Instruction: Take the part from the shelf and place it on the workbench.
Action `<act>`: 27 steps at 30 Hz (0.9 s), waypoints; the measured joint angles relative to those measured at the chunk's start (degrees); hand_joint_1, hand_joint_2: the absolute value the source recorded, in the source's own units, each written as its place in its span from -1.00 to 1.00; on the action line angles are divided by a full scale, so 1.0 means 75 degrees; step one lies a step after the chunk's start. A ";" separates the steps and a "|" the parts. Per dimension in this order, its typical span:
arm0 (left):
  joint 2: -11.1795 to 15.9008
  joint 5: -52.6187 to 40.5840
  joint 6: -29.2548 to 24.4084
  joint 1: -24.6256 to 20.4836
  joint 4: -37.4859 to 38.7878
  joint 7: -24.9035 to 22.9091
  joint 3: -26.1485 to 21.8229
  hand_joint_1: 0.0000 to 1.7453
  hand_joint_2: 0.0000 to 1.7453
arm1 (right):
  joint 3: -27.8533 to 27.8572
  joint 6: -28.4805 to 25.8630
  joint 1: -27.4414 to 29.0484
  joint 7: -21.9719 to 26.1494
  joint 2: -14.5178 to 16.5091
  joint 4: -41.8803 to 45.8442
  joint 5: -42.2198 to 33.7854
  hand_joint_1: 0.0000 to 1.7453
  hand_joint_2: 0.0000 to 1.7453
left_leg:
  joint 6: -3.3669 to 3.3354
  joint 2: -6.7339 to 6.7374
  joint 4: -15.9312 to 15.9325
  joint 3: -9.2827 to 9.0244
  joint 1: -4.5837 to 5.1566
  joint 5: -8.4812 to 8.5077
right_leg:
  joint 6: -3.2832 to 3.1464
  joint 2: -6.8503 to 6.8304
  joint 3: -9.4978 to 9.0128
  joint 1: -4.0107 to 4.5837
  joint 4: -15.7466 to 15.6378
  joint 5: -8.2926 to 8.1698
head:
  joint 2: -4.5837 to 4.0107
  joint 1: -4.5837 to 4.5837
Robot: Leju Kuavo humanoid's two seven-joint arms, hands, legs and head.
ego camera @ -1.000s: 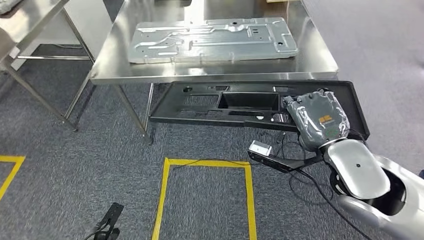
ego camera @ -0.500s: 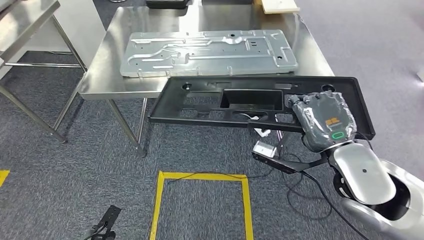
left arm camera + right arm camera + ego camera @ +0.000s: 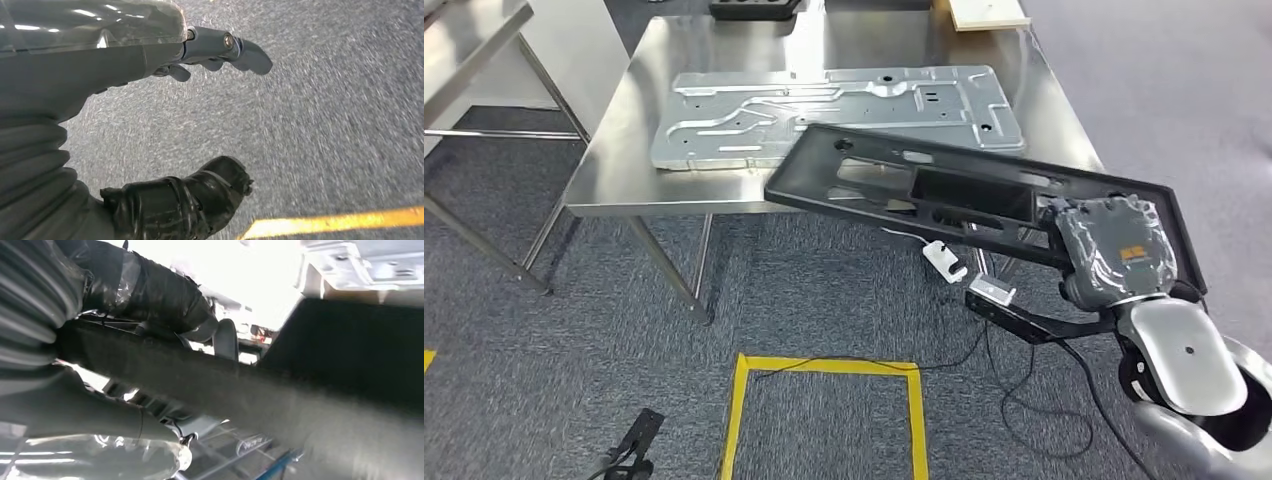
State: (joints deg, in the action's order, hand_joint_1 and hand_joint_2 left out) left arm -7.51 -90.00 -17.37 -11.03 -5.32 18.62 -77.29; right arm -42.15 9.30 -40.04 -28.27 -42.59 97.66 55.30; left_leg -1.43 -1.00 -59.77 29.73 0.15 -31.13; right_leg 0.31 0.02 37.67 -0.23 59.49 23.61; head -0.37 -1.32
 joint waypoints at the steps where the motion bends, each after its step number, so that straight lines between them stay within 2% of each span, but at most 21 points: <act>1: 0.0002 0.0000 -0.0007 0.0001 -0.0001 -0.0002 0.0000 -1.00 1.00 | 0.0085 -0.0015 0.0080 -0.0005 -0.0047 -0.0015 -0.0045 1.00 1.00 | 0.0039 0.0018 -0.0133 0.0055 -0.0004 -0.0044 | -0.0040 -0.0003 -0.0059 -0.0015 -0.0022 0.0016 | 0.0000 -0.0007; 3: 0.0028 0.0000 -0.0034 0.0003 -0.0001 -0.0017 0.0000 -1.00 1.00 | 0.0222 -0.0036 0.0239 -0.0014 -0.0130 -0.0029 -0.0128 1.00 1.00 | 0.0119 0.0061 -0.0840 0.0455 -0.0026 -0.0239 | -0.0106 -0.0003 -0.0156 -0.0034 -0.0054 0.0063 | 0.0000 -0.0025; 5: 0.0107 0.0003 -0.0077 0.0030 -0.0004 -0.0068 0.0000 -1.00 1.00 | 0.0346 -0.0049 0.0424 -0.0018 -0.0192 -0.0030 -0.0200 1.00 1.00 | 0.0171 0.0078 -0.1734 0.1071 -0.0035 -0.0556 | -0.0135 0.0005 -0.0233 -0.0034 -0.0059 0.0143 | -0.0001 -0.0039; 6: 0.0166 0.0008 -0.0103 0.0054 -0.0004 -0.0101 0.0000 -1.00 1.00 | 0.0410 -0.0050 0.0521 -0.0019 -0.0218 -0.0031 -0.0223 1.00 1.00 | 0.0180 0.0081 -0.1976 0.1302 -0.0035 -0.0646 | -0.0134 0.0012 -0.0287 -0.0033 -0.0058 0.0192 | -0.0001 -0.0040; 7: 0.0232 0.0031 -0.0136 0.0081 -0.0005 -0.0133 0.0000 -1.00 1.00 | 0.0471 -0.0046 0.0615 -0.0019 -0.0250 -0.0033 -0.0238 1.00 1.00 | 0.0176 0.0082 -0.1990 0.1427 -0.0035 -0.0606 | -0.0131 0.0019 -0.0355 -0.0031 -0.0058 0.0247 | -0.0001 -0.0041; 8: 0.0312 0.0087 -0.0176 0.0104 -0.0005 -0.0154 -0.0001 -1.00 1.00 | 0.0528 -0.0043 0.0703 -0.0019 -0.0283 -0.0035 -0.0244 1.00 1.00 | 0.0156 0.0082 -0.1713 0.1422 -0.0033 -0.0363 | -0.0127 0.0024 -0.0442 -0.0027 -0.0057 0.0309 | -0.0001 -0.0041; 10: 0.0493 0.0323 -0.0252 0.0133 -0.0006 -0.0141 -0.0023 -1.00 1.00 | 0.0643 -0.0039 0.0842 -0.0019 -0.0337 -0.0040 -0.0248 1.00 1.00 | 0.0077 0.0080 -0.0744 0.1213 -0.0016 0.0430 | -0.0103 0.0028 -0.0609 -0.0015 -0.0057 0.0430 | 0.0000 -0.0034; 11: 0.0582 0.0485 -0.0285 0.0140 -0.0007 -0.0113 -0.0057 -1.00 1.00 | 0.0704 -0.0039 0.0895 -0.0019 -0.0351 -0.0042 -0.0247 1.00 1.00 | 0.0031 0.0079 -0.0335 0.1120 0.0007 0.0678 | -0.0082 0.0037 -0.0654 -0.0007 -0.0059 0.0474 | 0.0000 -0.0029; 12: 0.0658 0.0644 -0.0318 0.0143 -0.0008 -0.0079 -0.0110 -1.00 1.00 | 0.0764 -0.0039 0.0939 -0.0019 -0.0367 -0.0045 -0.0246 1.00 1.00 | -0.0014 0.0078 -0.0109 0.1063 0.0029 0.0815 | -0.0052 0.0048 -0.0666 0.0000 -0.0057 0.0507 | 0.0000 -0.0030; 14: 0.0774 0.0864 -0.0382 0.0160 -0.0010 -0.0042 -0.0234 -1.00 1.00 | 0.0875 -0.0039 0.1031 -0.0019 -0.0407 -0.0046 -0.0246 1.00 1.00 | -0.0077 0.0076 -0.0031 0.1029 0.0058 0.0801 | 0.0026 0.0068 -0.0669 0.0011 -0.0071 0.0555 | -0.0001 -0.0034; 17: 0.0926 0.0961 -0.0454 0.0186 -0.0011 -0.0143 -0.0387 -1.00 1.00 | 0.1108 -0.0050 0.1214 -0.0018 -0.0554 -0.0046 -0.0240 1.00 1.00 | -0.0169 0.0073 0.0093 0.0898 -0.0004 0.0877 | 0.0146 0.0062 -0.0647 0.0013 0.0057 0.0732 | -0.0001 -0.0021; 19: 0.1032 0.0979 -0.0470 0.0187 -0.0011 -0.0237 -0.0485 -1.00 1.00 | 0.1300 -0.0071 0.1337 -0.0017 -0.0615 -0.0060 -0.0229 1.00 1.00 | -0.0233 0.0071 0.0145 0.0812 -0.0020 0.0850 | 0.0210 0.0052 -0.0261 -0.0003 0.0824 0.1093 | -0.0001 -0.0008; 21: 0.1119 0.0991 -0.0475 0.0194 -0.0011 -0.0290 -0.0571 -1.00 1.00 | 0.1444 -0.0097 0.1453 -0.0016 -0.0650 -0.0087 -0.0223 1.00 1.00 | -0.0270 0.0071 0.0141 0.0753 -0.0010 0.0787 | 0.0252 0.0049 0.0327 -0.0027 0.1815 0.1397 | 0.0000 -0.0010; 22: 0.1144 0.0997 -0.0476 0.0196 -0.0011 -0.0301 -0.0601 -1.00 1.00 | 0.1484 -0.0106 0.1513 -0.0016 -0.0666 -0.0103 -0.0224 1.00 1.00 | -0.0273 0.0069 0.0136 0.0718 -0.0006 0.0749 | 0.0261 0.0047 0.0508 -0.0036 0.2028 0.1358 | 0.0000 -0.0009; 23: 0.1159 0.1004 -0.0476 0.0197 -0.0011 -0.0307 -0.0629 -1.00 1.00 | 0.1515 -0.0112 0.1567 -0.0018 -0.0683 -0.0119 -0.0236 1.00 1.00 | -0.0272 0.0063 0.0129 0.0673 -0.0004 0.0705 | 0.0260 0.0044 0.0545 -0.0041 0.1940 0.1165 | 0.0000 -0.0007; 24: 0.1168 0.1011 -0.0475 0.0199 -0.0011 -0.0311 -0.0651 -1.00 1.00 | 0.1546 -0.0117 0.1612 -0.0020 -0.0700 -0.0135 -0.0255 1.00 1.00 | -0.0265 0.0053 0.0118 0.0621 -0.0003 0.0656 | 0.0249 0.0042 0.0445 -0.0043 0.1578 0.0858 | -0.0001 -0.0007; 25: 0.1169 0.1013 -0.0474 0.0199 -0.0011 -0.0311 -0.0676 -1.00 1.00 | 0.1589 -0.0124 0.1648 -0.0024 -0.0720 -0.0151 -0.0288 1.00 1.00 | -0.0252 0.0043 0.0106 0.0566 -0.0003 0.0602 | 0.0226 0.0039 0.0253 -0.0040 0.1034 0.0525 | -0.0001 -0.0005; 26: 0.1169 0.1015 -0.0473 0.0199 -0.0011 -0.0310 -0.0703 -1.00 1.00 | 0.1640 -0.0139 0.1677 -0.0028 -0.0739 -0.0173 -0.0330 1.00 1.00 | -0.0232 0.0034 0.0096 0.0528 0.0005 0.0555 | 0.0197 0.0038 0.0044 -0.0029 0.0553 0.0296 | -0.0001 -0.0004; 27: 0.1168 0.1015 -0.0468 0.0198 -0.0011 -0.0309 -0.0722 -1.00 1.00 | 0.1695 -0.0161 0.1697 -0.0030 -0.0759 -0.0190 -0.0370 1.00 1.00 | -0.0207 0.0026 0.0079 0.0512 0.0014 0.0517 | 0.0165 0.0040 -0.0114 -0.0010 0.0185 0.0168 | 0.0000 -0.0009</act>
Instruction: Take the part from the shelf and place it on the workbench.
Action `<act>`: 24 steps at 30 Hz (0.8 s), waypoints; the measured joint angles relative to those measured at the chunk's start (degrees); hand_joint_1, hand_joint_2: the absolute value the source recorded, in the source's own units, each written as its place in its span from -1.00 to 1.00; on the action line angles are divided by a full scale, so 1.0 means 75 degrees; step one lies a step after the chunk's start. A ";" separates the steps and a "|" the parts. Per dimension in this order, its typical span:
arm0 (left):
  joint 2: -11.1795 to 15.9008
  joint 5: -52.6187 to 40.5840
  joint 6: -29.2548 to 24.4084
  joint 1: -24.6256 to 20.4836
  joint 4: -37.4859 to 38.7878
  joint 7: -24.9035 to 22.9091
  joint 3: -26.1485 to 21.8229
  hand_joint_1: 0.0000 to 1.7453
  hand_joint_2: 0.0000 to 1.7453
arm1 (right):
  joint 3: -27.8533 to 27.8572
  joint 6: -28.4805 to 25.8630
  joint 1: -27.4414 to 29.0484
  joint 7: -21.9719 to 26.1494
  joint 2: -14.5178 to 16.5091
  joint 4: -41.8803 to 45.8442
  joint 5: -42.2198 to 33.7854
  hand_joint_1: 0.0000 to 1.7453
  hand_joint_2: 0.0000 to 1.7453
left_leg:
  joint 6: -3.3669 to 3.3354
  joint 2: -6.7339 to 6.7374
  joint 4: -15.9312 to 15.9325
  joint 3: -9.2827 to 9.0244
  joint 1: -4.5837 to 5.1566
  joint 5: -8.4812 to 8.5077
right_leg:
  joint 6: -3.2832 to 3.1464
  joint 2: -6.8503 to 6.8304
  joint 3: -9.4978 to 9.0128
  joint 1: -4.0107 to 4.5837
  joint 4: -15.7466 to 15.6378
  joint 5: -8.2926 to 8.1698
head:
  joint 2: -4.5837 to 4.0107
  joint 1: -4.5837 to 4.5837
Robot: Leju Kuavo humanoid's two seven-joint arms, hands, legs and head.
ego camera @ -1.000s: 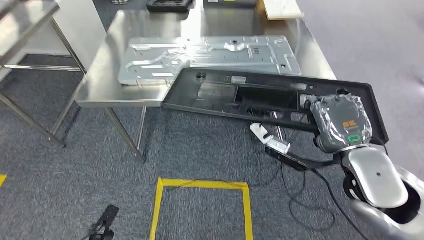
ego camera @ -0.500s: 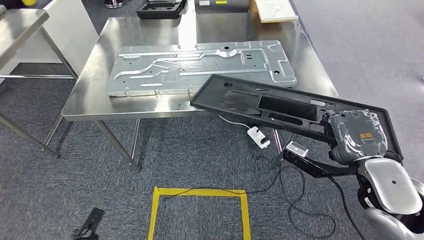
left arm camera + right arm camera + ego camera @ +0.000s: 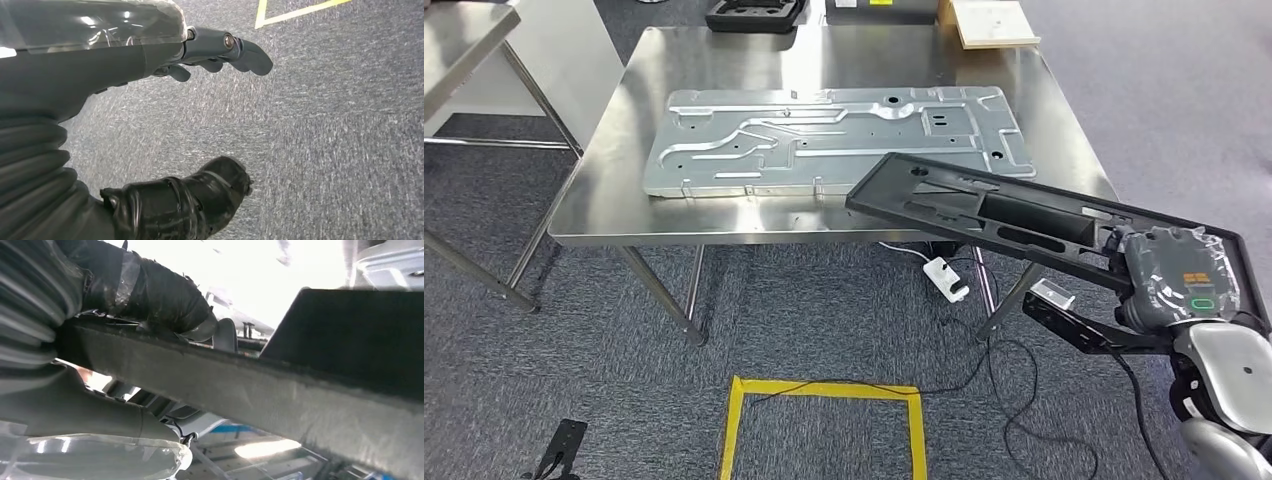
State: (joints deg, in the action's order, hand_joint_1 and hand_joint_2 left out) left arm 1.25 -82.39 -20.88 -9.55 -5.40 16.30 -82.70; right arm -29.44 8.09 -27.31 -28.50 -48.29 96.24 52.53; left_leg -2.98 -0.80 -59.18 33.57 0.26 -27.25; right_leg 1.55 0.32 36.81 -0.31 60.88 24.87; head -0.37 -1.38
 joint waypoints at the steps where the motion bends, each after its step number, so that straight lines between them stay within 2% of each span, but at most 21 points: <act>1: -0.0004 -0.0001 0.0007 0.0000 0.0001 0.0004 -0.0020 -1.00 1.00 | 0.0060 -0.0024 0.0020 0.0000 -0.0016 -0.0022 -0.0052 1.00 1.00 | 0.0031 -0.0004 -0.0007 -0.0001 0.0008 -0.0021 | -0.0029 0.0004 -0.0086 0.0020 -0.0191 -0.0028 | 0.0000 -0.0004; 3: -0.0021 -0.0009 0.0024 0.0003 0.0002 0.0018 -0.0050 -1.00 1.00 | 0.0166 -0.0058 0.0049 0.0004 -0.0035 -0.0066 -0.0174 1.00 1.00 | 0.0096 -0.0008 0.0013 0.0001 0.0015 -0.0037 | -0.0089 0.0014 -0.0130 0.0041 -0.0265 0.0009 | 0.0000 -0.0010; 5: -0.0047 -0.0034 0.0031 0.0003 0.0003 0.0043 -0.0068 -1.00 1.00 | 0.0248 -0.0077 0.0070 0.0011 -0.0036 -0.0111 -0.0384 1.00 1.00 | 0.0178 -0.0002 -0.0030 0.0000 0.0012 -0.0122 | -0.0156 0.0004 -0.0210 -0.0009 -0.0340 0.0013 | 0.0000 -0.0020; 6: -0.0058 -0.0047 0.0031 -0.0005 0.0003 0.0054 -0.0070 -1.00 1.00 | 0.0281 -0.0097 0.0075 0.0015 -0.0032 -0.0125 -0.0494 1.00 1.00 | 0.0225 0.0005 -0.0210 0.0067 0.0008 -0.0231 | -0.0190 -0.0006 -0.0260 -0.0038 -0.0387 0.0016 | 0.0000 -0.0038; 7: -0.0064 -0.0058 0.0031 -0.0014 0.0003 0.0062 -0.0073 -1.00 1.00 | 0.0311 -0.0125 0.0077 0.0021 -0.0027 -0.0136 -0.0593 1.00 1.00 | 0.0270 0.0014 -0.0534 0.0224 -0.0006 -0.0392 | -0.0220 -0.0020 -0.0306 -0.0056 -0.0414 0.0027 | 0.0000 -0.0052; 9: -0.0078 -0.0071 0.0031 -0.0018 0.0003 0.0065 -0.0082 -1.00 1.00 | 0.0364 -0.0188 0.0076 0.0031 -0.0008 -0.0148 -0.0694 1.00 1.00 | 0.0350 0.0032 -0.1508 0.0760 -0.0042 -0.0736 | -0.0265 -0.0036 -0.0352 -0.0058 -0.0418 0.0070 | 0.0000 -0.0071; 10: -0.0087 -0.0077 0.0032 -0.0010 0.0003 0.0063 -0.0088 -1.00 1.00 | 0.0381 -0.0206 0.0076 0.0033 0.0004 -0.0154 -0.0713 1.00 1.00 | 0.0382 0.0040 -0.1896 0.1010 -0.0059 -0.0805 | -0.0274 -0.0040 -0.0378 -0.0058 -0.0416 0.0096 | 0.0001 -0.0069; 11: -0.0099 -0.0084 0.0033 0.0000 0.0003 0.0063 -0.0092 -1.00 1.00 | 0.0392 -0.0214 0.0075 0.0034 0.0018 -0.0159 -0.0716 1.00 1.00 | 0.0406 0.0047 -0.2044 0.1151 -0.0074 -0.0733 | -0.0273 -0.0039 -0.0412 -0.0059 -0.0411 0.0128 | 0.0001 -0.0071; 12: -0.0109 -0.0093 0.0033 0.0006 0.0003 0.0063 -0.0093 -1.00 1.00 | 0.0398 -0.0215 0.0075 0.0034 0.0026 -0.0162 -0.0710 1.00 1.00 | 0.0419 0.0052 -0.1892 0.1140 -0.0087 -0.0518 | -0.0262 -0.0037 -0.0457 -0.0060 -0.0406 0.0166 | 0.0000 -0.0072; 14: -0.0117 -0.0106 0.0031 0.0002 0.0003 0.0064 -0.0094 -1.00 1.00 | 0.0405 -0.0213 0.0071 0.0034 0.0034 -0.0163 -0.0699 1.00 1.00 | 0.0417 0.0057 -0.0966 0.0775 -0.0106 0.0086 | -0.0218 -0.0037 -0.0570 -0.0064 -0.0394 0.0257 | -0.0001 -0.0071; 15: -0.0120 -0.0111 0.0031 -0.0004 0.0003 0.0065 -0.0095 -1.00 1.00 | 0.0415 -0.0214 0.0058 0.0034 0.0036 -0.0164 -0.0695 1.00 1.00 | 0.0407 0.0054 -0.0509 0.0560 -0.0097 0.0271 | -0.0185 -0.0033 -0.0607 -0.0055 -0.0378 0.0301 | -0.0001 -0.0071; 16: -0.0123 -0.0113 0.0030 -0.0011 0.0003 0.0065 -0.0095 -1.00 1.00 | 0.0428 -0.0215 0.0043 0.0034 0.0039 -0.0164 -0.0693 1.00 1.00 | 0.0378 0.0051 -0.0200 0.0412 -0.0087 0.0345 | -0.0150 -0.0029 -0.0618 -0.0047 -0.0368 0.0330 | -0.0001 -0.0075; 17: -0.0129 -0.0117 0.0031 -0.0015 0.0003 0.0066 -0.0097 -1.00 1.00 | 0.0446 -0.0216 0.0027 0.0034 0.0042 -0.0164 -0.0684 1.00 1.00 | 0.0348 0.0046 -0.0056 0.0345 -0.0073 0.0322 | -0.0112 -0.0027 -0.0612 -0.0036 -0.0363 0.0346 | -0.0001 -0.0074; 19: -0.0141 -0.0132 0.0033 -0.0023 0.0003 0.0078 -0.0103 -1.00 1.00 | 0.0474 -0.0214 0.0002 0.0035 0.0044 -0.0163 -0.0641 1.00 1.00 | 0.0257 0.0041 0.0013 0.0313 -0.0067 0.0275 | -0.0037 -0.0022 -0.0596 -0.0033 -0.0379 0.0362 | -0.0001 -0.0077; 21: -0.0149 -0.0154 0.0035 -0.0034 0.0003 0.0102 -0.0110 -1.00 1.00 | 0.0484 -0.0182 -0.0032 0.0036 0.0041 -0.0163 -0.0566 1.00 1.00 | 0.0162 0.0035 0.0087 0.0239 -0.0085 0.0272 | 0.0035 -0.0025 -0.0530 -0.0054 -0.0207 0.0484 | 0.0000 -0.0045; 22: -0.0152 -0.0165 0.0036 -0.0049 0.0003 0.0110 -0.0112 -1.00 1.00 | 0.0484 -0.0157 -0.0070 0.0037 0.0039 -0.0162 -0.0531 1.00 1.00 | 0.0114 0.0035 0.0120 0.0195 -0.0098 0.0268 | 0.0063 -0.0026 -0.0388 -0.0063 0.0087 0.0625 | 0.0000 -0.0027; 24: -0.0160 -0.0183 0.0039 -0.0079 0.0003 0.0113 -0.0116 -1.00 1.00 | 0.0486 -0.0072 -0.0170 0.0039 0.0042 -0.0160 -0.0456 1.00 1.00 | 0.0047 0.0035 0.0124 0.0151 -0.0092 0.0230 | 0.0097 -0.0028 0.0155 -0.0071 0.1069 0.0966 | -0.0001 -0.0003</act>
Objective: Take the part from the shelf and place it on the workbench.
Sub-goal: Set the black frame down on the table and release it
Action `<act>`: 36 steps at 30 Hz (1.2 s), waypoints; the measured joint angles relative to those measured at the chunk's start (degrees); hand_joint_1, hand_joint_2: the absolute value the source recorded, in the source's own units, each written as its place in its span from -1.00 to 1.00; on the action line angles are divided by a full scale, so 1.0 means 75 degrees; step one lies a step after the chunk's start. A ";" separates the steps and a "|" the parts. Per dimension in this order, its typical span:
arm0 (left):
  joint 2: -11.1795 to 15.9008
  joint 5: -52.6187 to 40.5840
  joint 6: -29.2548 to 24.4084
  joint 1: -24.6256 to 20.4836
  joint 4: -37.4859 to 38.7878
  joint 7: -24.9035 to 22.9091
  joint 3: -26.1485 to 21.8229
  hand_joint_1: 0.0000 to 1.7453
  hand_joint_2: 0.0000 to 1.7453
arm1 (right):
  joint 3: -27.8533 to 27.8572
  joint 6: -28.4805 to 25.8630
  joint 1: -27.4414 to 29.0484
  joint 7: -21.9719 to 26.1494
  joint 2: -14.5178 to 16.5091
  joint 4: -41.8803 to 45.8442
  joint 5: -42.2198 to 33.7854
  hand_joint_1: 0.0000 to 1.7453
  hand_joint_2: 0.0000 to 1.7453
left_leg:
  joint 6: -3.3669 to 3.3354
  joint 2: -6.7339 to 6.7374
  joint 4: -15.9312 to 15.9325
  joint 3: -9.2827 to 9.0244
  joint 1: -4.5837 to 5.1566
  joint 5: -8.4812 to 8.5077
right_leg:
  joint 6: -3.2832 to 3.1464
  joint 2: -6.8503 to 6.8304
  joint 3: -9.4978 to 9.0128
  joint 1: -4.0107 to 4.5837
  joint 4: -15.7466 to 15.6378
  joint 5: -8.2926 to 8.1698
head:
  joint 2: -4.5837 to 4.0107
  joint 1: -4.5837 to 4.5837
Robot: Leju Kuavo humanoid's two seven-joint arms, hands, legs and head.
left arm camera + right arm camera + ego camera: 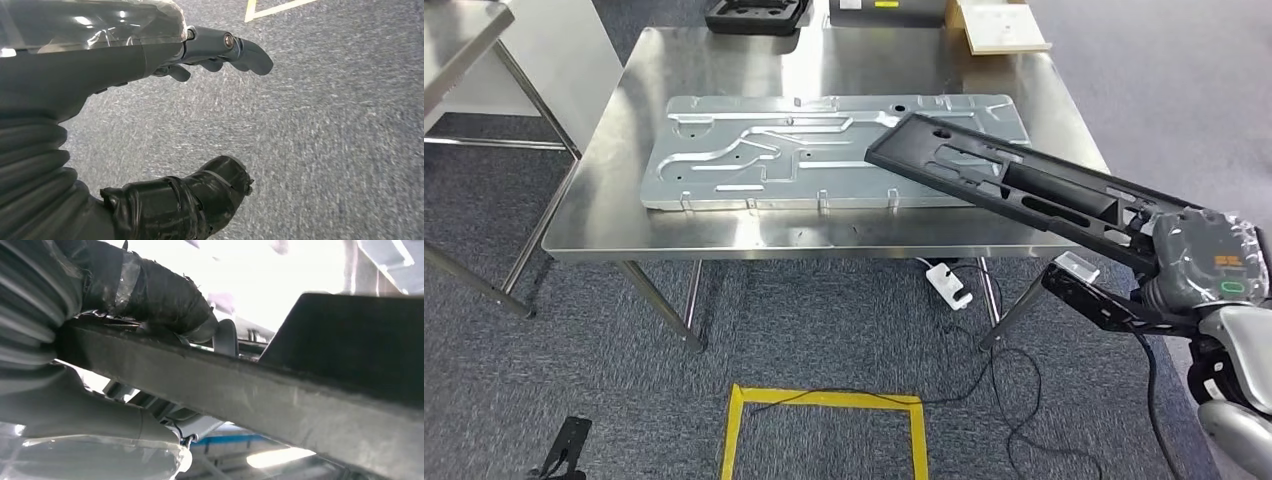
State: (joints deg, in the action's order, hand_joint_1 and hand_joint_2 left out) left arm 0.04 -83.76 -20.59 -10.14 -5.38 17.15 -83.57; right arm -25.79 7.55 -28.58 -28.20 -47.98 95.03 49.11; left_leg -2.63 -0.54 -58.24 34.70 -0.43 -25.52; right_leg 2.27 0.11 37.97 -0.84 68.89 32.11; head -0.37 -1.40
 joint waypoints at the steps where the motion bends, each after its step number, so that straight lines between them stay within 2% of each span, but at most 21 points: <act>1: -0.0007 -0.0006 0.0001 -0.0008 0.0000 -0.0001 -0.0001 -1.00 1.00 | 0.0000 0.0050 -0.0038 0.0002 0.0001 0.0003 0.0044 1.00 1.00 | -0.0017 -0.0002 -0.0010 -0.0016 0.0004 -0.0025 | 0.0012 0.0001 0.0290 -0.0001 0.0450 0.0094 | 0.0001 -0.0003; 2: -0.0015 -0.0009 0.0003 -0.0009 0.0000 -0.0001 -0.0002 -1.00 1.00 | -0.0001 0.0103 -0.0069 0.0004 0.0002 0.0007 0.0092 1.00 1.00 | -0.0025 -0.0006 -0.0024 -0.0038 0.0007 -0.0056 | 0.0018 0.0000 0.0488 -0.0006 0.0690 0.0059 | 0.0001 -0.0003; 3: -0.0022 -0.0011 0.0005 -0.0006 0.0000 -0.0001 -0.0003 -1.00 1.00 | -0.0005 0.0153 -0.0105 0.0006 0.0004 0.0012 0.0138 1.00 1.00 | -0.0024 -0.0016 -0.0042 -0.0070 0.0008 -0.0096 | 0.0016 -0.0001 0.0542 -0.0013 0.0626 -0.0131 | 0.0001 -0.0001; 5: -0.0031 -0.0011 0.0013 -0.0003 0.0000 -0.0001 -0.0005 -1.00 1.00 | -0.0013 0.0215 -0.0189 0.0012 0.0005 0.0026 0.0192 1.00 1.00 | 0.0005 -0.0047 -0.0082 -0.0149 0.0007 -0.0188 | -0.0020 0.0005 0.0268 -0.0024 -0.0235 -0.0750 | 0.0001 0.0001; 7: -0.0038 -0.0009 0.0023 -0.0005 0.0000 0.0004 -0.0009 -1.00 1.00 | -0.0021 0.0258 -0.0291 0.0022 0.0015 0.0050 0.0193 1.00 1.00 | 0.0062 -0.0075 -0.0119 -0.0175 0.0032 -0.0262 | -0.0067 0.0029 -0.0088 0.0000 -0.1032 -0.1059 | 0.0000 -0.0003; 11: -0.0049 -0.0005 0.0043 0.0016 0.0000 0.0028 -0.0027 -1.00 1.00 | -0.0078 0.0439 -0.0473 0.0073 0.0057 0.0101 0.0203 1.00 1.00 | 0.0210 -0.0104 -0.0116 -0.0152 0.0041 -0.0305 | -0.0160 0.0012 -0.0229 0.0012 -0.1319 -0.1006 | 0.0001 -0.0040; 13: -0.0047 -0.0007 0.0048 0.0015 0.0000 0.0044 -0.0033 -1.00 1.00 | -0.0154 0.0583 -0.0579 0.0130 0.0072 0.0106 0.0300 1.00 1.00 | 0.0291 -0.0077 -0.0445 -0.0014 0.0038 -0.0514 | -0.0246 -0.0043 -0.0303 -0.0026 -0.1380 -0.0993 | 0.0001 -0.0070; 16: -0.0047 -0.0007 0.0064 0.0021 0.0000 0.0056 -0.0054 -1.00 1.00 | -0.0294 0.0724 -0.0718 0.0167 0.0146 0.0105 0.0414 1.00 1.00 | 0.0381 -0.0039 -0.1815 0.0728 0.0021 -0.1044 | -0.0340 -0.0145 -0.0373 -0.0024 -0.1392 -0.0937 | 0.0000 -0.0110; 17: -0.0049 -0.0007 0.0075 0.0033 0.0000 0.0047 -0.0072 -1.00 1.00 | -0.0354 0.0752 -0.0757 0.0170 0.0194 0.0101 0.0434 1.00 1.00 | 0.0400 -0.0031 -0.2114 0.0932 0.0016 -0.1068 | -0.0353 -0.0174 -0.0390 -0.0019 -0.1385 -0.0917 | 0.0000 -0.0110; 18: -0.0051 -0.0009 0.0087 0.0045 0.0000 0.0029 -0.0092 -1.00 1.00 | -0.0416 0.0774 -0.0803 0.0176 0.0241 0.0095 0.0448 1.00 1.00 | 0.0409 -0.0018 -0.2127 0.0998 0.0013 -0.0938 | -0.0356 -0.0199 -0.0407 -0.0016 -0.1372 -0.0892 | 0.0000 -0.0111; 19: -0.0052 -0.0013 0.0101 0.0054 0.0000 0.0005 -0.0112 -1.00 1.00 | -0.0485 0.0790 -0.0857 0.0195 0.0288 0.0086 0.0459 1.00 1.00 | 0.0407 0.0005 -0.1866 0.0925 0.0010 -0.0690 | -0.0350 -0.0223 -0.0428 -0.0014 -0.1356 -0.0864 | 0.0000 -0.0111; 20: -0.0050 -0.0020 0.0111 0.0056 0.0000 -0.0016 -0.0124 -1.00 1.00 | -0.0549 0.0801 -0.0918 0.0226 0.0331 0.0077 0.0471 1.00 1.00 | 0.0391 0.0052 -0.1373 0.0725 0.0009 -0.0372 | -0.0337 -0.0250 -0.0454 -0.0014 -0.1336 -0.0830 | 0.0000 -0.0112; 22: -0.0045 -0.0036 0.0127 0.0043 0.0000 -0.0039 -0.0133 -1.00 1.00 | -0.0682 0.0814 -0.1065 0.0291 0.0401 0.0058 0.0503 1.00 1.00 | 0.0330 0.0198 -0.0475 0.0330 0.0052 -0.0008 | -0.0287 -0.0296 -0.0491 0.0014 -0.1306 -0.0771 | 0.0000 -0.0111; 24: -0.0044 -0.0055 0.0134 0.0029 0.0000 -0.0039 -0.0135 -1.00 1.00 | -0.0829 0.0815 -0.1212 0.0314 0.0472 0.0033 0.0543 1.00 1.00 | 0.0259 0.0249 -0.0162 0.0200 0.0100 0.0018 | -0.0222 -0.0357 -0.0504 0.0049 -0.1315 -0.0753 | 0.0001 -0.0105; 27: -0.0047 -0.0073 0.0138 0.0035 0.0000 -0.0015 -0.0141 -1.00 1.00 | -0.1043 0.0818 -0.1357 0.0323 0.0558 -0.0004 0.0597 1.00 1.00 | 0.0154 0.0120 -0.0059 0.0155 0.0060 0.0068 | -0.0114 -0.0406 -0.0517 0.0055 -0.1309 -0.0696 | 0.0002 -0.0103; 29: -0.0049 -0.0085 0.0140 0.0029 0.0000 0.0022 -0.0146 -1.00 1.00 | -0.1156 0.0826 -0.1426 0.0356 0.0584 -0.0027 0.0620 1.00 1.00 | 0.0067 0.0034 0.0006 0.0098 0.0022 0.0094 | -0.0062 -0.0235 -0.0286 0.0026 -0.0786 -0.0389 | 0.0001 -0.0093; 31: -0.0056 -0.0098 0.0142 0.0021 0.0000 0.0056 -0.0149 -1.00 1.00 | -0.1249 0.0839 -0.1468 0.0394 0.0609 -0.0055 0.0637 1.00 1.00 | 0.0010 -0.0072 0.0005 0.0085 0.0018 0.0086 | -0.0026 -0.0086 0.0231 0.0012 0.0244 0.0038 | 0.0000 -0.0088; 32: -0.0061 -0.0103 0.0144 0.0023 0.0000 0.0066 -0.0150 -1.00 1.00 | -0.1287 0.0849 -0.1472 0.0404 0.0622 -0.0068 0.0642 1.00 1.00 | 0.0001 -0.0130 -0.0006 0.0083 0.0017 0.0076 | -0.0010 -0.0064 0.0458 0.0006 0.0639 0.0131 | 0.0000 -0.0088; 33: -0.0066 -0.0108 0.0145 0.0027 0.0000 0.0071 -0.0150 -1.00 1.00 | -0.1320 0.0857 -0.1471 0.0407 0.0632 -0.0082 0.0645 1.00 1.00 | 0.0003 -0.0189 -0.0023 0.0080 0.0013 0.0062 | 0.0001 -0.0056 0.0575 -0.0004 0.0787 0.0089 | 0.0000 -0.0090; 34: -0.0069 -0.0111 0.0146 0.0029 0.0000 0.0075 -0.0150 -1.00 1.00 | -0.1345 0.0864 -0.1472 0.0408 0.0638 -0.0093 0.0646 1.00 1.00 | 0.0010 -0.0248 -0.0047 0.0075 0.0006 0.0041 | 0.0009 -0.0051 0.0560 -0.0017 0.0670 -0.0078 | 0.0000 -0.0090; 36: -0.0074 -0.0113 0.0146 0.0031 0.0000 0.0084 -0.0150 -1.00 1.00 | -0.1369 0.0867 -0.1485 0.0410 0.0640 -0.0108 0.0649 1.00 1.00 | 0.0056 -0.0361 -0.0117 0.0061 -0.0014 -0.0027 | 0.0012 -0.0002 0.0189 -0.0063 -0.0244 -0.0615 | 0.0001 -0.0088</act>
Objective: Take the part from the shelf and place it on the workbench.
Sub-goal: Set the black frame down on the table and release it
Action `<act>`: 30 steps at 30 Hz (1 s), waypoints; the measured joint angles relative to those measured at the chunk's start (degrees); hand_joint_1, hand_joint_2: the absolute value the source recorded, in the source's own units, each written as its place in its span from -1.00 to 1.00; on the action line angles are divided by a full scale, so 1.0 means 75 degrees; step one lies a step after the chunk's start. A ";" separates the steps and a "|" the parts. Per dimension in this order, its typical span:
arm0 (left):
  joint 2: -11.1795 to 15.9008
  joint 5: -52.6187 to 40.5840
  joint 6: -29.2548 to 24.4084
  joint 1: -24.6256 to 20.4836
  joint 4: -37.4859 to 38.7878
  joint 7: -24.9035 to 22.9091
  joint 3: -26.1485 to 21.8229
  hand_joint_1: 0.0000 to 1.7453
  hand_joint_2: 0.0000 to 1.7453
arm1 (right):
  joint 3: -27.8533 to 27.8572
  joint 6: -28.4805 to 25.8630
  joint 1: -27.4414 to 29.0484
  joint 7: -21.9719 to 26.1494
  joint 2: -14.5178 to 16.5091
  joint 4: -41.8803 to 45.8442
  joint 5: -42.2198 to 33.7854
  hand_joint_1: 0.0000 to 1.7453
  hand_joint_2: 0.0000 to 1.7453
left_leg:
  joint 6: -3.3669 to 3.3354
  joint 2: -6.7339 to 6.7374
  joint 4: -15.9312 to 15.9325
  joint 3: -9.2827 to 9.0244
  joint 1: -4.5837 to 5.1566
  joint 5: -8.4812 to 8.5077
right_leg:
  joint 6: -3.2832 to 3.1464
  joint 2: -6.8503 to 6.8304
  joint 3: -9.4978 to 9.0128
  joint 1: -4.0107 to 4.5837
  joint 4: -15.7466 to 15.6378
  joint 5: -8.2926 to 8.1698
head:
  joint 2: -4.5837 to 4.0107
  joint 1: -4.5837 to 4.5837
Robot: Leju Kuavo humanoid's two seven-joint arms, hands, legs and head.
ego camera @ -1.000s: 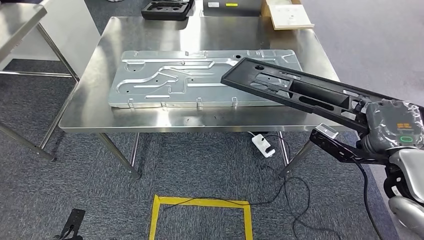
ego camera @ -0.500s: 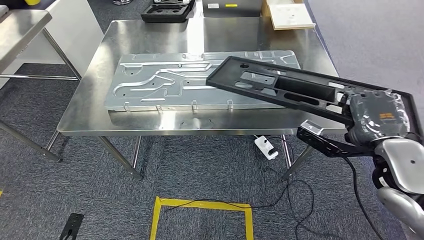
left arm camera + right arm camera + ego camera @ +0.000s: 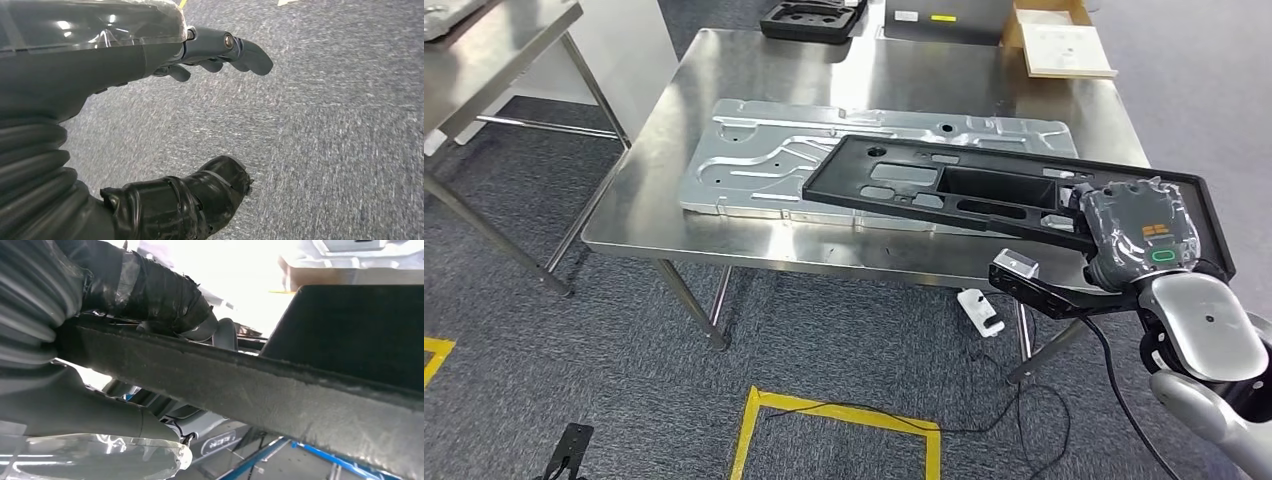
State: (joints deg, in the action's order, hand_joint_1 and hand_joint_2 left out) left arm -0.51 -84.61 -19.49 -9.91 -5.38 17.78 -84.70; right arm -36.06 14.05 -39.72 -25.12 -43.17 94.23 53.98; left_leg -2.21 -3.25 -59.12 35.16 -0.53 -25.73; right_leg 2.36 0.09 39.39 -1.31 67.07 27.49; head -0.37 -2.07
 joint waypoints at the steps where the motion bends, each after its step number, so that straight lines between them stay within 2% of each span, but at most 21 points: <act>1: -0.0001 -0.0003 0.0001 -0.0001 0.0000 0.0004 0.0000 -1.00 1.00 | -0.0009 -0.0001 -0.0015 0.0000 0.0003 -0.0007 0.0004 1.00 1.00 | 0.0033 -0.0043 -0.0051 0.0014 0.0005 -0.0035 | -0.0005 0.0062 -0.0200 -0.0009 -0.0445 -0.0172 | 0.0001 0.0001; 2: -0.0003 -0.0007 0.0001 0.0003 0.0000 0.0007 0.0000 -1.00 1.00 | -0.0021 -0.0002 -0.0032 -0.0003 0.0004 -0.0015 0.0008 1.00 1.00 | 0.0073 -0.0084 -0.0085 0.0041 0.0006 -0.0057 | -0.0024 0.0119 -0.0346 -0.0009 -0.0765 -0.0265 | 0.0001 -0.0003; 5: -0.0007 -0.0033 0.0006 0.0047 0.0000 0.0001 0.0000 -1.00 1.00 | -0.0048 0.0020 -0.0031 -0.0089 -0.0010 -0.0040 0.0013 1.00 1.00 | 0.0189 -0.0160 -0.0096 0.0094 -0.0006 -0.0062 | -0.0132 0.0172 -0.0417 0.0024 -0.0912 -0.0219 | 0.0000 -0.0023; 7: -0.0015 -0.0057 0.0006 0.0068 0.0000 -0.0021 0.0000 -1.00 1.00 | -0.0049 0.0071 0.0009 -0.0198 -0.0042 -0.0071 -0.0023 1.00 1.00 | 0.0267 -0.0022 -0.0233 0.0136 -0.0010 -0.0174 | -0.0227 0.0136 -0.0474 0.0011 -0.0965 -0.0223 | 0.0000 -0.0041; 8: -0.0018 -0.0070 0.0005 0.0065 0.0000 -0.0038 0.0000 -1.00 1.00 | -0.0049 0.0092 0.0038 -0.0244 -0.0075 -0.0094 -0.0059 1.00 1.00 | 0.0302 0.0096 -0.0470 0.0238 -0.0011 -0.0310 | -0.0274 0.0115 -0.0510 0.0000 -0.0988 -0.0220 | -0.0001 -0.0059; 9: -0.0023 -0.0083 0.0006 0.0060 0.0000 -0.0055 0.0000 -1.00 1.00 | -0.0048 0.0101 0.0091 -0.0283 -0.0120 -0.0126 -0.0105 1.00 1.00 | 0.0334 0.0230 -0.0879 0.0428 -0.0016 -0.0498 | -0.0309 0.0094 -0.0541 0.0006 -0.0998 -0.0208 | -0.0001 -0.0077; 11: -0.0034 -0.0106 0.0020 0.0061 0.0000 -0.0098 0.0000 -1.00 1.00 | -0.0048 0.0096 0.0258 -0.0350 -0.0227 -0.0224 -0.0197 1.00 1.00 | 0.0371 0.0350 -0.1820 0.0914 -0.0025 -0.0827 | -0.0360 0.0047 -0.0583 0.0026 -0.0997 -0.0172 | 0.0000 -0.0095; 12: -0.0042 -0.0119 0.0033 0.0074 0.0000 -0.0115 -0.0001 -1.00 1.00 | -0.0047 0.0090 0.0370 -0.0377 -0.0288 -0.0289 -0.0241 1.00 1.00 | 0.0375 0.0367 -0.2112 0.1088 -0.0027 -0.0857 | -0.0371 0.0029 -0.0606 0.0036 -0.0995 -0.0152 | 0.0000 -0.0095; 13: -0.0050 -0.0135 0.0048 0.0088 0.0000 -0.0125 -0.0001 -1.00 1.00 | -0.0047 0.0082 0.0475 -0.0399 -0.0359 -0.0351 -0.0275 1.00 1.00 | 0.0369 0.0374 -0.2118 0.1127 -0.0027 -0.0747 | -0.0373 0.0018 -0.0629 0.0042 -0.0992 -0.0132 | 0.0001 -0.0094; 14: -0.0053 -0.0146 0.0060 0.0099 0.0000 -0.0129 -0.0002 -1.00 1.00 | -0.0042 0.0076 0.0572 -0.0416 -0.0439 -0.0410 -0.0303 1.00 1.00 | 0.0354 0.0377 -0.1853 0.1030 -0.0027 -0.0522 | -0.0365 0.0011 -0.0656 0.0045 -0.0987 -0.0108 | 0.0001 -0.0094; 15: -0.0054 -0.0157 0.0066 0.0105 0.0000 -0.0129 -0.0002 -1.00 1.00 | -0.0031 0.0072 0.0646 -0.0424 -0.0513 -0.0455 -0.0321 1.00 1.00 | 0.0328 0.0378 -0.1355 0.0809 -0.0026 -0.0233 | -0.0351 0.0008 -0.0688 0.0047 -0.0982 -0.0081 | 0.0000 -0.0094; 17: -0.0055 -0.0166 0.0074 0.0100 0.0000 -0.0128 -0.0002 -1.00 1.00 | 0.0034 0.0058 0.0752 -0.0442 -0.0649 -0.0528 -0.0337 1.00 1.00 | 0.0271 0.0376 -0.0450 0.0365 0.0002 0.0073 | -0.0301 0.0004 -0.0725 0.0061 -0.0976 -0.0033 | 0.0000 -0.0092; 18: -0.0055 -0.0171 0.0077 0.0097 0.0000 -0.0128 -0.0002 -1.00 1.00 | 0.0089 0.0044 0.0799 -0.0454 -0.0710 -0.0559 -0.0340 1.00 1.00 | 0.0243 0.0374 -0.0210 0.0241 0.0022 0.0093 | -0.0263 0.0004 -0.0728 0.0068 -0.0984 -0.0022 | 0.0001 -0.0089; 21: -0.0061 -0.0199 0.0079 0.0100 0.0000 -0.0126 -0.0005 -1.00 1.00 | 0.0329 -0.0017 0.1022 -0.0490 -0.0908 -0.0645 -0.0341 1.00 1.00 | 0.0143 0.0366 -0.0067 0.0141 0.0041 0.0033 | -0.0134 0.0000 -0.0757 0.0072 -0.1042 0.0000 | 0.0001 -0.0090; 23: -0.0069 -0.0230 0.0076 0.0105 0.0000 -0.0122 -0.0008 -1.00 1.00 | 0.0533 -0.0071 0.1223 -0.0504 -0.1052 -0.0710 -0.0356 1.00 1.00 | 0.0040 0.0355 0.0048 0.0028 0.0006 0.0044 | -0.0061 -0.0004 -0.0675 0.0057 -0.0794 0.0164 | 0.0000 -0.0056; 24: -0.0076 -0.0250 0.0076 0.0105 0.0000 -0.0118 -0.0009 -1.00 1.00 | 0.0631 -0.0102 0.1317 -0.0507 -0.1114 -0.0749 -0.0372 1.00 1.00 | -0.0008 0.0351 0.0093 -0.0028 -0.0008 0.0044 | -0.0033 -0.0003 -0.0497 0.0047 -0.0436 0.0333 | 0.0000 -0.0037; 26: -0.0093 -0.0277 0.0077 0.0101 0.0000 -0.0111 -0.0009 -1.00 1.00 | 0.0769 -0.0152 0.1471 -0.0509 -0.1183 -0.0826 -0.0413 1.00 1.00 | -0.0059 0.0349 0.0097 -0.0078 0.0003 0.0002 | 0.0004 0.0003 0.0051 0.0042 0.0523 0.0669 | -0.0001 -0.0011; 27: -0.0103 -0.0288 0.0079 0.0102 0.0000 -0.0108 -0.0010 -1.00 1.00 | 0.0813 -0.0166 0.1547 -0.0509 -0.1204 -0.0864 -0.0431 1.00 1.00 | -0.0071 0.0349 0.0088 -0.0100 0.0005 -0.0028 | 0.0019 0.0004 0.0299 0.0036 0.0877 0.0725 | -0.0001 -0.0012; 28: -0.0114 -0.0295 0.0080 0.0104 0.0000 -0.0106 -0.0012 -1.00 1.00 | 0.0843 -0.0172 0.1613 -0.0509 -0.1216 -0.0896 -0.0444 1.00 1.00 | -0.0073 0.0347 0.0075 -0.0130 0.0005 -0.0067 | 0.0031 0.0002 0.0431 0.0028 0.0986 0.0639 | -0.0001 -0.0010; 29: -0.0122 -0.0299 0.0081 0.0106 0.0000 -0.0106 -0.0013 -1.00 1.00 | 0.0862 -0.0174 0.1660 -0.0509 -0.1231 -0.0927 -0.0452 1.00 1.00 | -0.0068 0.0344 0.0057 -0.0166 0.0003 -0.0111 | 0.0038 0.0000 0.0443 0.0019 0.0859 0.0444 | -0.0001 -0.0010; 30: -0.0130 -0.0300 0.0081 0.0105 0.0000 -0.0106 -0.0014 -1.00 1.00 | 0.0872 -0.0175 0.1690 -0.0509 -0.1250 -0.0947 -0.0454 1.00 1.00 | -0.0055 0.0338 0.0033 -0.0214 0.0001 -0.0164 | 0.0041 -0.0003 0.0314 0.0006 0.0466 0.0137 | 0.0000 -0.0009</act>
State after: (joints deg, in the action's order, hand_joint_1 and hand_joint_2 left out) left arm -1.49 -86.86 -18.88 -9.12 -5.38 16.98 -84.80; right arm -29.52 12.74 -27.04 -28.94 -52.55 87.12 50.58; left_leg -2.62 -0.71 -58.87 33.56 -0.53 -26.95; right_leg 2.67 0.07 41.74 -1.27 70.56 28.52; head -0.37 -2.14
